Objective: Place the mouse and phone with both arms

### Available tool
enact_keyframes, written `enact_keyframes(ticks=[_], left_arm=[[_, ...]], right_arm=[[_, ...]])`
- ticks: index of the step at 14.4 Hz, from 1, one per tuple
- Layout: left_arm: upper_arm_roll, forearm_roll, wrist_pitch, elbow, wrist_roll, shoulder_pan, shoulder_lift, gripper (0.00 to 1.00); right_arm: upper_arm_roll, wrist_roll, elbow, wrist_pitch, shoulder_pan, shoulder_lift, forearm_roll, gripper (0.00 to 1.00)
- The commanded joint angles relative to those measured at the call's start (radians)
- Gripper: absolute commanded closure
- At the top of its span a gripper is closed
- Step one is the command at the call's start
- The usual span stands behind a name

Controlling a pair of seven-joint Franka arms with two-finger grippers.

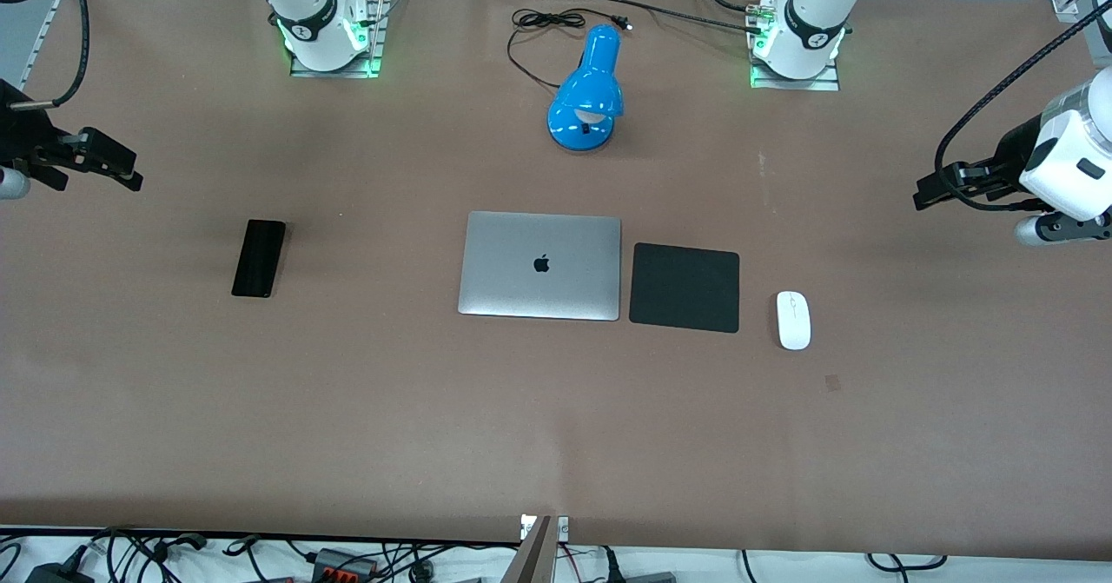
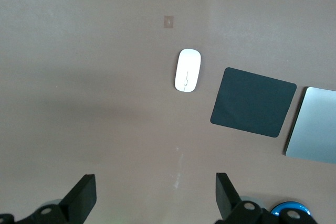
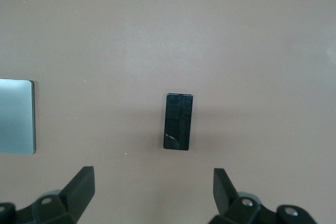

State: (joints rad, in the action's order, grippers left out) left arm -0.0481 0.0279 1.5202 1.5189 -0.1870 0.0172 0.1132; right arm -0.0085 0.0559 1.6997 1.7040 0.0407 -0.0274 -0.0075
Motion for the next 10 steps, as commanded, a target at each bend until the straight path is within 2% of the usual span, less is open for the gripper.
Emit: enact_keyframes(ticks=[1, 5, 10], left_arm=[[-0.001, 0.024, -0.014, 0.000, 0.023, 0.012, -0.010, 0.00], [-0.001, 0.024, -0.014, 0.000, 0.023, 0.013, -0.010, 0.00], [-0.001, 0.024, -0.014, 0.000, 0.023, 0.015, -0.010, 0.00]], right_arm=[[0.007, 0.002, 0.024, -0.012, 0.004, -0.026, 0.006, 0.00], [0.008, 0.001, 0.020, -0.006, 0.005, -0.017, 0.007, 0.00], [0.008, 0.015, 0.020, -0.014, 0.005, 0.055, 0.004, 0.00]])
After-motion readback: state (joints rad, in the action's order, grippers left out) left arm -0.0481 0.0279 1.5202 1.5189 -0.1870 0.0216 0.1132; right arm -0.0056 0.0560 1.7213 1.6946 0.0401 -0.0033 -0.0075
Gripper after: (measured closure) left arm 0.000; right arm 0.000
